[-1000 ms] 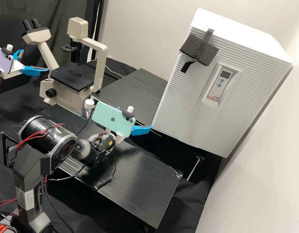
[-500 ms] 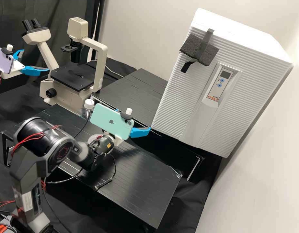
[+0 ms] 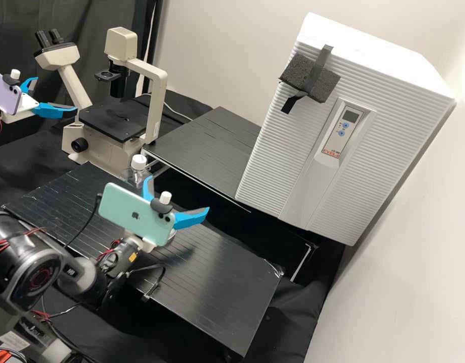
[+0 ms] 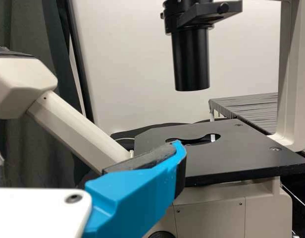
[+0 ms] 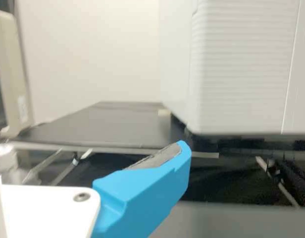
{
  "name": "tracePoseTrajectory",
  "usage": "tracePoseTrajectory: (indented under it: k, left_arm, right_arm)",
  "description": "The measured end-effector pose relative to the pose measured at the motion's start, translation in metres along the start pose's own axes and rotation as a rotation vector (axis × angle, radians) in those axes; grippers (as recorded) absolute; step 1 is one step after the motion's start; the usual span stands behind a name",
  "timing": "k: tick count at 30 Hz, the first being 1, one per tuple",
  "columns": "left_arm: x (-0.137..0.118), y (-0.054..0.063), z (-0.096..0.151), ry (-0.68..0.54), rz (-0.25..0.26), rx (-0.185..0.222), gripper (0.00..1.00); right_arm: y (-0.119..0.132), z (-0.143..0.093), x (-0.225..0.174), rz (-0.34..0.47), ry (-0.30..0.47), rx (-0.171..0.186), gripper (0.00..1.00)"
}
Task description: Open the petri dish lid.
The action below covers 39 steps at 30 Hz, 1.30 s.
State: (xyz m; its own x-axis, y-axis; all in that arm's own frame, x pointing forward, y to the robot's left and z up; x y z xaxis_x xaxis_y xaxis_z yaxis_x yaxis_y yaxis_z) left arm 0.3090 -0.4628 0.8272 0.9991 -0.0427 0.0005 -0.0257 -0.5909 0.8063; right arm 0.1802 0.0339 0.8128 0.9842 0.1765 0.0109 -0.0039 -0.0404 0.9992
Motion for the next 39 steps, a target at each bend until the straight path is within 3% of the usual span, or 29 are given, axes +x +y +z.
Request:
tracePoseTrajectory:
  k: [6, 12, 20, 28, 39]
  left_arm:
    - [0.0, 0.0, 0.0, 0.0, 0.0, 0.0, 1.0]
    - [0.0, 0.0, 0.0, 0.0, 0.0, 0.0, 1.0]
    - [0.0, 0.0, 0.0, 0.0, 0.0, 0.0, 1.0]
    - [0.0, 0.0, 0.0, 0.0, 0.0, 0.0, 1.0]
    - [0.0, 0.0, 0.0, 0.0, 0.0, 0.0, 1.0]
  right_arm:
    - [0.006, -0.011, -0.016, 0.001, 0.073, -0.021, 1.0]
    - [0.013, -0.023, -0.029, -0.019, 0.1, -0.049, 1.0]
    - [0.008, -0.016, -0.034, -0.114, 0.024, -0.095, 1.0]
    - [0.009, -0.005, -0.038, -0.175, -0.042, -0.095, 1.0]
    - [0.008, -0.002, -0.04, -0.202, -0.055, -0.106, 1.0]
